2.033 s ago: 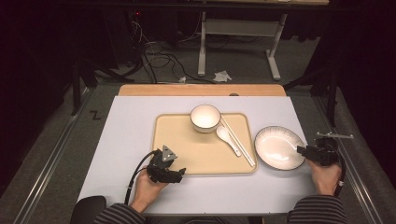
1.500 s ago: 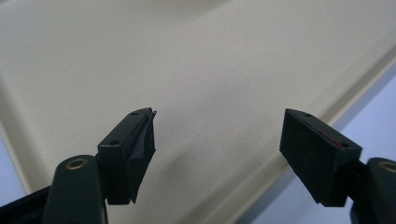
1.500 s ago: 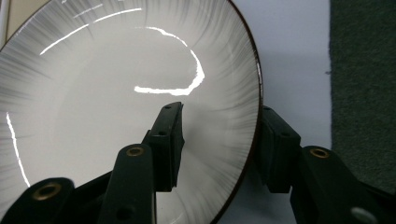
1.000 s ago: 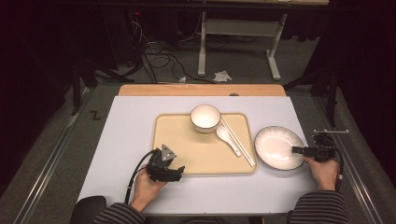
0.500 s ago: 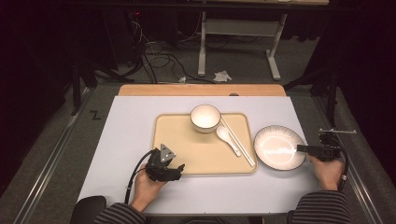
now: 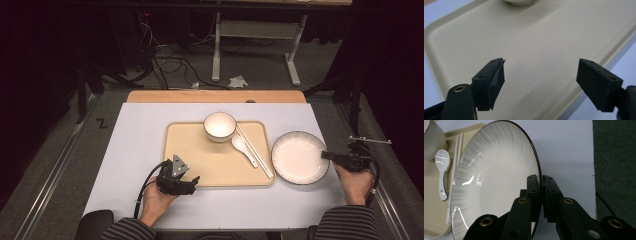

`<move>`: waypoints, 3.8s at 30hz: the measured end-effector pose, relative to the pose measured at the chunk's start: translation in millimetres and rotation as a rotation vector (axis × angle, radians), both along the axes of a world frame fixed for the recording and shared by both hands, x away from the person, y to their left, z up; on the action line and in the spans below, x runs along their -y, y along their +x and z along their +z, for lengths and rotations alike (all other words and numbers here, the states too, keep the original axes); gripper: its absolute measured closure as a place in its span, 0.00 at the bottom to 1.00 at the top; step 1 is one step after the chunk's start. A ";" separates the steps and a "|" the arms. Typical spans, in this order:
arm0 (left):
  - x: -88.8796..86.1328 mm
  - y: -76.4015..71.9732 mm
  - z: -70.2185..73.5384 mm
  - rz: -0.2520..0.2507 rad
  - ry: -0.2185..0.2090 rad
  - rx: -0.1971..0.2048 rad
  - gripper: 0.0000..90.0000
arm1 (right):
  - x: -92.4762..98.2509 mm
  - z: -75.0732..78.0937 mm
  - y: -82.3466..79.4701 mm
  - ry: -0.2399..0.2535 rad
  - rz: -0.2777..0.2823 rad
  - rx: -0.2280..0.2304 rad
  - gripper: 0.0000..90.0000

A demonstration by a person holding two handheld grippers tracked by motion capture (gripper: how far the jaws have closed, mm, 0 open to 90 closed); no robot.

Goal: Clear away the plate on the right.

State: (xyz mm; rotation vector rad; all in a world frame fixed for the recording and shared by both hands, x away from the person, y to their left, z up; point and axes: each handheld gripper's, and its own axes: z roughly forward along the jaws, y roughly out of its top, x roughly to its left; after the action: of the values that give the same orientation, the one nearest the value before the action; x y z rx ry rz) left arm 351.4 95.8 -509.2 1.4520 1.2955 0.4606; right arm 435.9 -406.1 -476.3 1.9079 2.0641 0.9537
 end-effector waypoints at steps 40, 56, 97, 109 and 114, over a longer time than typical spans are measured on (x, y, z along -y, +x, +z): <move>11.9 1.6 1.4 -0.063 0.010 -0.052 0.32 | -1.6 32.7 -16.5 0.020 0.036 0.151 0.97; 10.4 3.8 3.9 -0.051 -0.037 -0.042 0.34 | -9.8 46.6 -21.5 0.089 0.087 0.204 0.97; 32.4 4.6 32.2 -0.191 -0.214 -0.035 0.53 | -122.8 49.3 -18.9 0.107 0.396 0.138 0.97; 40.8 15.9 30.0 -0.178 -0.225 -0.085 0.73 | -159.7 41.9 -10.3 0.109 0.478 0.102 0.96; 43.3 18.2 27.9 -0.196 -0.222 -0.121 0.82 | -169.7 43.5 -8.8 0.107 0.503 0.112 0.96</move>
State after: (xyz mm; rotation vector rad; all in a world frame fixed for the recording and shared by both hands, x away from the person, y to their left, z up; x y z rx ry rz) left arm 369.6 52.5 -481.3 1.4173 1.2411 0.0972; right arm 427.1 -236.5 -432.8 1.3518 2.5200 1.2585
